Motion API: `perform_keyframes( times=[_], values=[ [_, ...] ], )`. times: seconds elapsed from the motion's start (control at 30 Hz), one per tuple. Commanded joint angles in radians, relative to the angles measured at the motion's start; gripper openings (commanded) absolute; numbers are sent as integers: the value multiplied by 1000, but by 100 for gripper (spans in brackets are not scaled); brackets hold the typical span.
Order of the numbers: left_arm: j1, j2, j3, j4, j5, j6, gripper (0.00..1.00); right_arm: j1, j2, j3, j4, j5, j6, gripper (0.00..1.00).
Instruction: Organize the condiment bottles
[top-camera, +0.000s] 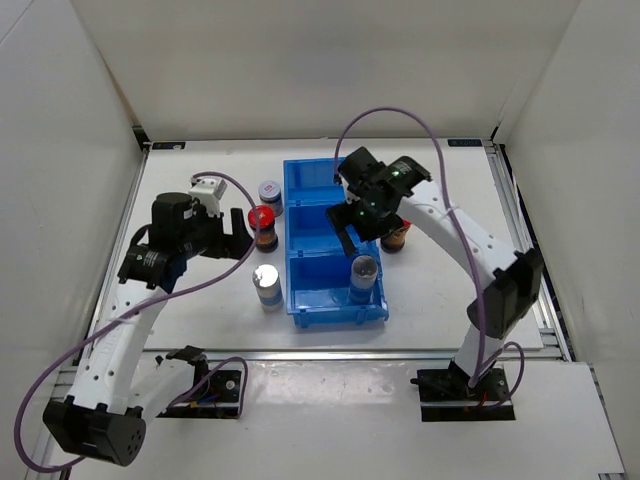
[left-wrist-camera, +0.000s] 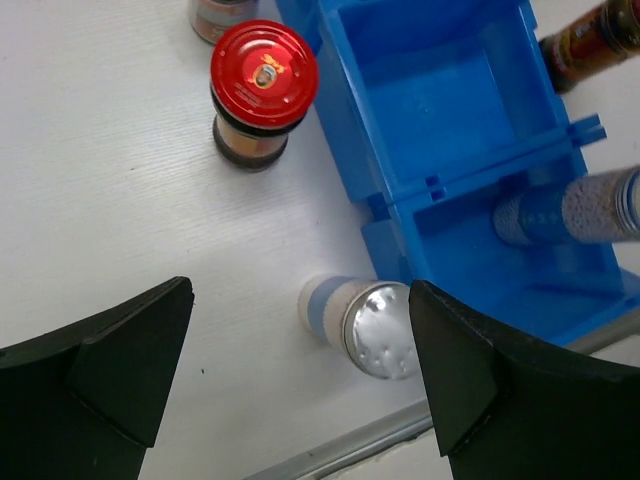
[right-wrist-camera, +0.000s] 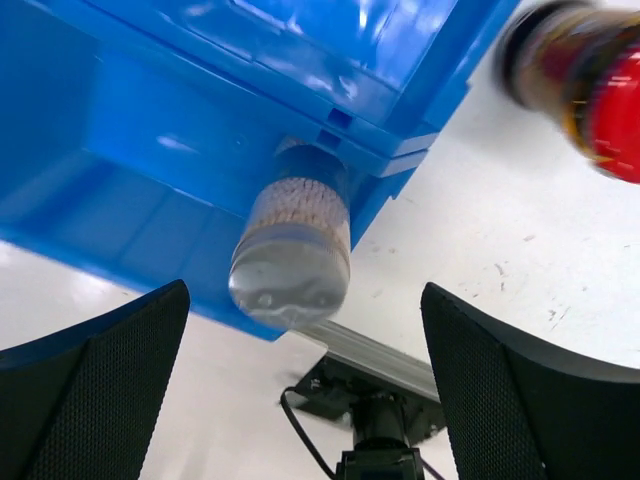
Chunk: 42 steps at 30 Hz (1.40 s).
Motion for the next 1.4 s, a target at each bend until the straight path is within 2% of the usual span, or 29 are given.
perform_keyframes(
  times=[0.0, 0.13, 0.27, 0.6, 0.83, 0.87, 0.93, 0.97, 1.03, 1.13, 1.17, 1.2, 1.37],
  values=[
    [-39, -15, -27, -61, 46, 51, 100, 5, -82, 58, -56, 27, 26, 100],
    [-139, 66, -36, -61, 56, 51, 100, 5, -116, 3, -56, 27, 37, 100],
    [-275, 160, -23, -61, -71, 40, 100, 5, -135, -31, -56, 27, 46, 100],
    [-368, 241, -41, -52, -145, -39, 100, 5, -175, -78, -56, 67, 46, 100],
    [-368, 251, -41, -52, -176, -50, 74, 5, -193, -110, -56, 76, 55, 100],
    [-368, 251, -41, -52, -176, -59, 65, 5, -193, -110, -56, 76, 55, 100],
    [-368, 251, -21, -61, -209, -59, 55, 5, -193, -110, -56, 87, 55, 100],
    [-368, 239, 16, -76, -231, -59, 40, 5, -202, -110, -56, 96, 55, 100],
    [-368, 238, 66, -109, -301, -59, 29, -4, -202, -110, -56, 96, 55, 100],
    [-368, 250, 248, -165, -363, -38, 15, -41, -211, -120, -56, 96, 55, 100],
    [-368, 251, 249, -182, -363, -38, 15, -50, -211, -132, -56, 87, 64, 100],
    [-368, 273, 336, -199, -363, -38, 11, -50, -222, -132, -46, 87, 64, 100],
    [-414, 350, 594, -259, -403, -38, 11, -113, -231, -170, -26, 55, 54, 100]
  ],
)
